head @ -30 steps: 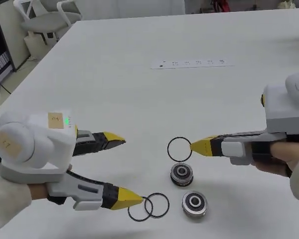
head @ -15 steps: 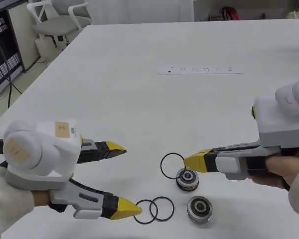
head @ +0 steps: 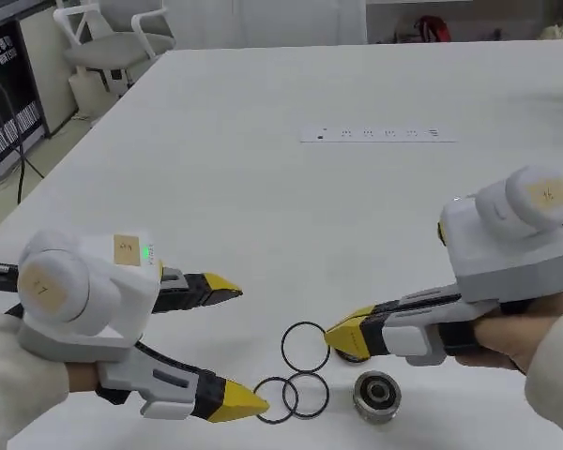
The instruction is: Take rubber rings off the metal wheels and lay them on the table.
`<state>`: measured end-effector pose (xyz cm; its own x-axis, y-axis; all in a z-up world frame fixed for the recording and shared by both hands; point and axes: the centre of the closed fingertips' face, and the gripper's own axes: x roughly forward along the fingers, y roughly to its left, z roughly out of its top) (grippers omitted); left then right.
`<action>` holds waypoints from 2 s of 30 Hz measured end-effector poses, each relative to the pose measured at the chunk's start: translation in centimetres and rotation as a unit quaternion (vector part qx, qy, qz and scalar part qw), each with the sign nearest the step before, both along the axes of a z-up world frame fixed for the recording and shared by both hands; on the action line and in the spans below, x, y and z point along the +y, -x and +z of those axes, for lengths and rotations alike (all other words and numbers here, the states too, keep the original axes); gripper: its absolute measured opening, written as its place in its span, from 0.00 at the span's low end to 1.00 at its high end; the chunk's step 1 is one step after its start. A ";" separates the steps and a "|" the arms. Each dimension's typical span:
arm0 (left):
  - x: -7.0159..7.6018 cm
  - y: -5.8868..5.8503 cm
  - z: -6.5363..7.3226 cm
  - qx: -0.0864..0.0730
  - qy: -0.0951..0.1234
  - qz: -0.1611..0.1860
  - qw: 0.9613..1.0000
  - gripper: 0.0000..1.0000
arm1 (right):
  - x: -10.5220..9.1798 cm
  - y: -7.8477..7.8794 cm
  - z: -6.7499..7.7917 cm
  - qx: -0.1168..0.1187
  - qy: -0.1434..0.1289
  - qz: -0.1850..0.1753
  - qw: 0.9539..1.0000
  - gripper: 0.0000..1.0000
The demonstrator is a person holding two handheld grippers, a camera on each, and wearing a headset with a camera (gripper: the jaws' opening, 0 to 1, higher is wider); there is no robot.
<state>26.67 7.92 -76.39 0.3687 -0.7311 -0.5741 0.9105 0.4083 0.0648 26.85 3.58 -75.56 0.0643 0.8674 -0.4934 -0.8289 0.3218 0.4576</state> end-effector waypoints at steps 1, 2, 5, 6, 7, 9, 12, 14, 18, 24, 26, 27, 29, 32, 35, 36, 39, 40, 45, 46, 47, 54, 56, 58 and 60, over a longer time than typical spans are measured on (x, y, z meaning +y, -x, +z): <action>0.0 0.0 0.0 0.000 0.000 0.000 1.000 0.73 | 0.1 0.1 -0.1 0.000 0.002 0.004 1.000 0.00; 0.0 0.0 -0.1 0.000 -0.001 0.000 1.000 0.73 | 0.2 0.4 -0.3 0.000 0.006 0.009 1.000 0.00; 0.0 0.1 -0.2 0.002 -0.005 -0.001 1.000 0.73 | 0.4 0.9 -0.7 0.000 0.012 0.019 1.000 0.00; 0.0 0.1 -0.2 0.003 -0.005 -0.002 1.000 0.73 | 0.4 1.0 -0.7 0.001 0.014 0.021 1.000 0.00; -0.1 0.3 -0.2 0.004 -0.004 -0.003 1.000 0.73 | 0.5 1.3 -0.9 0.001 0.016 0.026 1.000 0.00; -0.2 0.4 -0.2 0.004 -0.005 -0.005 1.000 0.73 | 0.6 1.5 -1.1 0.001 0.020 0.032 0.999 0.00; -0.2 0.5 -0.2 0.005 -0.006 -0.005 1.000 0.73 | 0.7 1.9 -1.6 -0.001 0.029 0.044 0.999 0.00; -0.1 0.4 -0.2 0.005 -0.006 -0.005 1.000 0.73 | 0.8 2.1 -1.8 -0.003 0.033 0.050 0.998 0.00; 0.0 0.3 -0.4 0.006 -0.006 -0.006 1.000 0.73 | 0.9 2.5 -2.4 0.000 0.040 0.058 0.997 0.00; 0.1 0.3 -0.6 0.008 -0.007 -0.008 1.000 0.73 | 1.0 3.4 -3.4 0.006 0.054 0.076 0.996 0.00; 0.1 0.2 -0.6 0.008 -0.007 -0.008 1.000 0.73 | 1.0 3.6 -3.5 0.007 0.056 0.079 0.995 0.00; 0.2 0.2 -0.7 0.008 -0.007 -0.008 1.000 0.73 | 1.0 3.7 -3.7 0.008 0.060 0.082 0.995 0.00; 0.2 0.2 -0.7 0.009 -0.007 -0.008 1.000 0.73 | 0.9 3.9 -3.9 0.008 0.063 0.085 0.994 0.00; 0.2 0.2 -0.7 0.009 -0.008 -0.009 1.000 0.72 | 0.8 4.1 -4.3 0.009 0.069 0.090 0.994 0.00; 0.2 0.3 -0.8 0.010 -0.009 -0.009 1.000 0.72 | 0.8 4.2 -4.4 0.011 0.071 0.090 0.993 0.00; 0.2 0.3 -0.8 0.010 -0.009 -0.009 1.000 0.72 | 0.8 4.2 -4.5 0.011 0.072 0.091 0.993 0.00; 0.2 0.3 -0.8 0.010 -0.009 -0.010 1.000 0.72 | 0.7 4.2 -4.7 0.010 0.075 0.091 0.993 0.00; 0.2 0.3 -0.8 0.010 -0.010 -0.011 1.000 0.72 | 0.6 4.1 -4.7 0.010 0.076 0.091 0.993 0.00; 0.1 0.4 -0.8 0.011 -0.011 -0.013 1.000 0.72 | 0.5 3.9 -4.8 0.004 0.079 0.085 0.993 0.00; 0.1 0.4 -0.8 0.011 -0.011 -0.013 1.000 0.72 | 0.5 3.8 -4.9 0.003 0.080 0.085 0.993 0.00; 0.1 0.4 -0.8 0.010 -0.011 -0.013 1.000 0.72 | 0.4 3.8 -5.0 0.002 0.082 0.085 0.993 0.00; 0.1 0.4 -0.8 0.010 -0.012 -0.012 1.000 0.71 | 0.4 3.8 -5.0 0.000 0.082 0.084 0.993 0.00; 0.1 0.5 -0.8 0.011 -0.012 -0.013 1.000 0.71 | 0.4 3.8 -5.0 -0.001 0.081 0.085 0.993 0.00; 0.1 0.5 -0.9 0.011 -0.013 -0.013 1.000 0.71 | 0.4 3.7 -5.0 -0.004 0.081 0.085 0.993 0.00; 0.1 0.5 -0.8 0.011 -0.012 -0.012 1.000 0.71 | 0.4 3.6 -4.9 -0.006 0.080 0.083 0.993 0.00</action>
<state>26.21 8.05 -77.24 0.3383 -0.7251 -0.5997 0.9214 0.3848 0.0546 23.25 3.97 -80.43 -0.0670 0.7765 -0.6266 -0.8819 0.2476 0.4012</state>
